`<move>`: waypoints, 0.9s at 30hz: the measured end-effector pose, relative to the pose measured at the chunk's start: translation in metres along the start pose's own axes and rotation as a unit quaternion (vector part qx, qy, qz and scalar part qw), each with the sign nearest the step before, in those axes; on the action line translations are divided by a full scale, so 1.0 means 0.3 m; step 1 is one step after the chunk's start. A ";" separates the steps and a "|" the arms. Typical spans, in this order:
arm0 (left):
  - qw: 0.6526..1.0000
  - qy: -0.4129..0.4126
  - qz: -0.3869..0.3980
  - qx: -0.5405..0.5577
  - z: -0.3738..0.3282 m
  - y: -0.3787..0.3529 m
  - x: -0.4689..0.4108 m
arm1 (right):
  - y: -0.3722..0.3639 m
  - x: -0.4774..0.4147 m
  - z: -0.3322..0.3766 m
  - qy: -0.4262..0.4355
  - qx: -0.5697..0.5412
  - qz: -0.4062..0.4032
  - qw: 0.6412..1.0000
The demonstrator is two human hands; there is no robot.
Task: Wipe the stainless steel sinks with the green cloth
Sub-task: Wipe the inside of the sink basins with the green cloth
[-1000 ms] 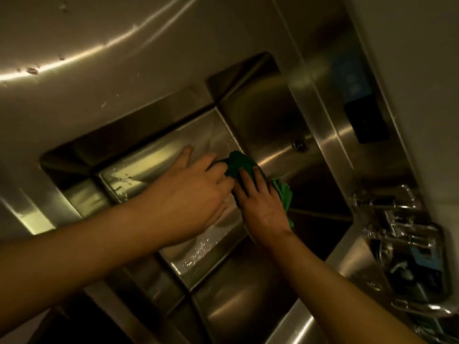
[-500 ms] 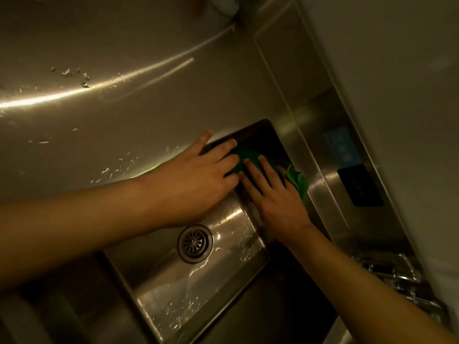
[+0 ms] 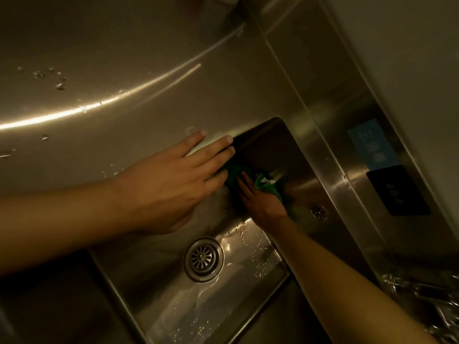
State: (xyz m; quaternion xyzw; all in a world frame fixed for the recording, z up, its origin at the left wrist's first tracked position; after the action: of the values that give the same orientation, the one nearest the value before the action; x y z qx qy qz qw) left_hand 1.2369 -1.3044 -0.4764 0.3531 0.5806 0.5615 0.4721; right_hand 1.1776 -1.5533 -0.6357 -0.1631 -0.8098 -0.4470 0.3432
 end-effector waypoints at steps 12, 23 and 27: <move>0.997 -0.066 0.030 0.009 -0.020 0.011 0.012 | -0.232 0.411 -0.064 0.129 0.167 0.137 0.968; 0.998 -0.052 0.044 0.003 -0.013 0.037 0.016 | -0.059 0.711 -0.171 0.115 0.178 0.155 0.965; 0.997 -0.058 0.055 0.001 -0.013 0.039 0.020 | 0.082 0.556 -0.183 0.079 0.162 0.075 0.981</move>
State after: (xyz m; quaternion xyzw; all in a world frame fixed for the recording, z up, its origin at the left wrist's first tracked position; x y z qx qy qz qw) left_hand 1.2301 -1.2985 -0.4661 0.4167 0.5326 0.5645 0.4733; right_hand 1.0954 -1.5930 -0.4835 -0.1304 -0.8272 -0.2944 0.4606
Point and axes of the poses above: each hand's wrist, its own x-axis away from the middle knuckle, its own y-axis out of the back of the hand, z = x × y, the point moved 5 cm from there along -x, towards the middle knuckle, and after that the axes turned 2 degrees about z, right-handed, at the moved point
